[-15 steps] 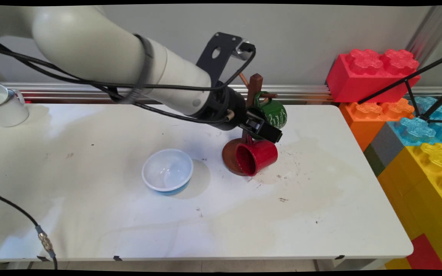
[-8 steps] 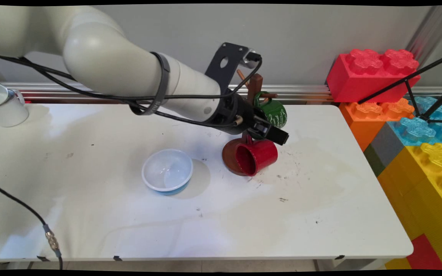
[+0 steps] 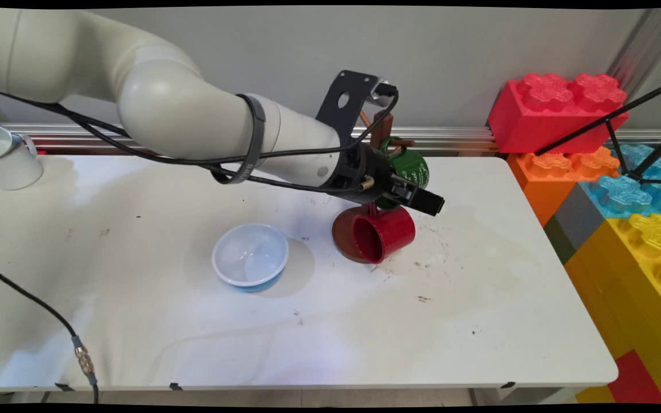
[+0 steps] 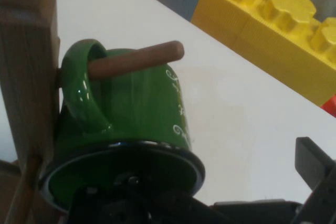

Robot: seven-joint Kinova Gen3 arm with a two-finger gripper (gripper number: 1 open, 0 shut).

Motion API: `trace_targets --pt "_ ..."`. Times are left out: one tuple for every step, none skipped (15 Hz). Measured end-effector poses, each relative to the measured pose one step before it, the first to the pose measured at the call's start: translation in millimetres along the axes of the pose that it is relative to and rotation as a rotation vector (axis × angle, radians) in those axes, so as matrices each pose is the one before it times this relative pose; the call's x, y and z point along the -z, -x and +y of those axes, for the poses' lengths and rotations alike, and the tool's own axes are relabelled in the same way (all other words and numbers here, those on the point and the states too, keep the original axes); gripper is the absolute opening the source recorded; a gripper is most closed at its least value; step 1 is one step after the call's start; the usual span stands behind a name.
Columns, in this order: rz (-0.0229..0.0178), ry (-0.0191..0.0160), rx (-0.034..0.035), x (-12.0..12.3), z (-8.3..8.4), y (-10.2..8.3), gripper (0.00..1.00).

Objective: Pick up the green mug from the rack

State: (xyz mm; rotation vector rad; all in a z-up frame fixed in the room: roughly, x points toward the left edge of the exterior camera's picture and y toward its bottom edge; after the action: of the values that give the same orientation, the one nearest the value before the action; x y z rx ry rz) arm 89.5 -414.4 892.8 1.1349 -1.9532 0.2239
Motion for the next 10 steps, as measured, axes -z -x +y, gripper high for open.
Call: trace_targets --pt "0.00511 0.00102 0.00104 -1.4 -0.37 0.65 1.0" --pt "0.00485 0.00017 0.00181 -1.1 -0.63 0.83 1.0" --pt "0.00398 0.00007 0.00147 -0.81 -0.48 0.6 1.0" --pt "0.00262 -0.0001 0.0015 -0.67 -0.42 0.37 1.0" --pt "0.00449 -0.00015 0.0027 -0.77 -0.63 0.44 1.0" --pt "0.00303 -0.00096 0.0024 -0.57 -0.62 0.34 1.0" --pt "0.00439 -0.00125 0.00332 -0.84 -0.92 0.38 1.0" --pt "0.00291 -0.00028 0.00235 -0.62 -0.62 0.23 1.0" --pt "0.00378 -0.00048 0.00309 -0.87 -0.89 0.4 1.0" --pt "0.00255 0.00006 0.00206 -0.53 -0.55 0.28 1.0"
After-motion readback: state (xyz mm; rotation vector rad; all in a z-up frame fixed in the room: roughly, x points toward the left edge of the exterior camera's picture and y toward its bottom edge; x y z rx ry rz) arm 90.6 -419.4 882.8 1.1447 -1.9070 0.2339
